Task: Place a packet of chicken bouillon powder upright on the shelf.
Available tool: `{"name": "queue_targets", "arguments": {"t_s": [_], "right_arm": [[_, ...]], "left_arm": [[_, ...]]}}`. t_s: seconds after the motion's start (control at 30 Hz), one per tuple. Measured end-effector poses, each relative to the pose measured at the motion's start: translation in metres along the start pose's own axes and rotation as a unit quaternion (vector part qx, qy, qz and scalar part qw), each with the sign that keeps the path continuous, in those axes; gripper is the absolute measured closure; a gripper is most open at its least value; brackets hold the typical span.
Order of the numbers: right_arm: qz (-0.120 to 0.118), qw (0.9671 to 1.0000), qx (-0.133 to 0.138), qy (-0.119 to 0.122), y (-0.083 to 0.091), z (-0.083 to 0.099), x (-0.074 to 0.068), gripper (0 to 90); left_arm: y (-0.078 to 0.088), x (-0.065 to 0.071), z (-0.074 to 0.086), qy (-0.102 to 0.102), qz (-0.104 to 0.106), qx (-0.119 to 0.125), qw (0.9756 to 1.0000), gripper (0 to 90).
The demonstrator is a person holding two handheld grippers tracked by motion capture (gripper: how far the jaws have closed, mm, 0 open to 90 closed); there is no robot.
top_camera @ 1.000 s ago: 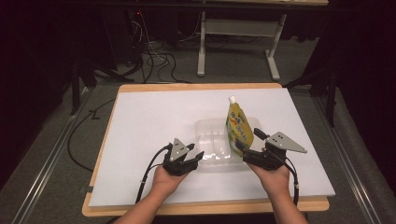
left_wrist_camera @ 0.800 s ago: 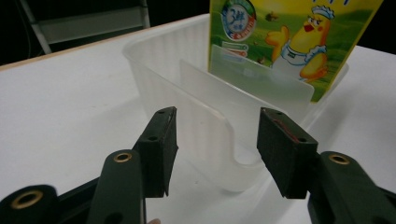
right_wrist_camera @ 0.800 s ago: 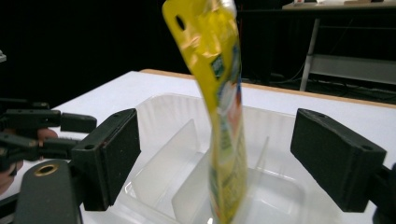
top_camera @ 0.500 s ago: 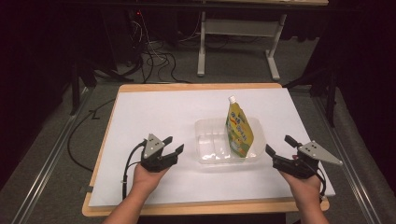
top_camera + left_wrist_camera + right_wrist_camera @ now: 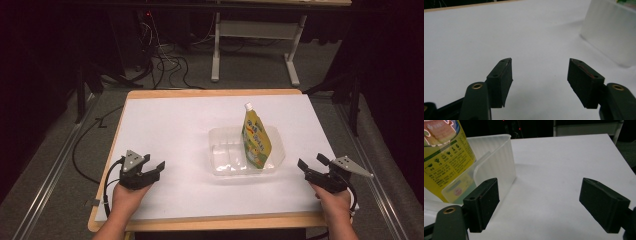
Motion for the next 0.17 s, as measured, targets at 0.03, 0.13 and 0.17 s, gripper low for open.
{"name": "queue_targets", "arguments": {"t_s": [0.03, 0.13, 0.17], "right_arm": [[0.0, 1.0, 0.003, 0.0, 0.0001, -0.0006, -0.0008, 17.4], [0.003, 1.0, 0.005, 0.0, 0.0005, -0.0007, -0.0019, 17.9], [0.004, 1.0, 0.004, -0.001, 0.0009, 0.0, -0.0013, 19.4]], "left_arm": [[0.0002, 0.0008, -0.0018, -0.003, -0.002, 0.005, 1.0, 37.4], [-0.002, 0.0049, -0.0014, -0.021, -0.001, 0.003, 0.9998, 37.4], [-0.0025, 0.0055, -0.0008, -0.023, 0.001, 0.0, 0.9997, 37.4]]}}
Point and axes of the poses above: each handheld gripper's, and its own axes: y roughly backward along the jaws, z roughly out of its underside, x roughly to its right, the point moved 7 cm from there along -y, roughly forward along the jaws, and after that the axes turned 7 degrees about -z, right-handed, at the moved point
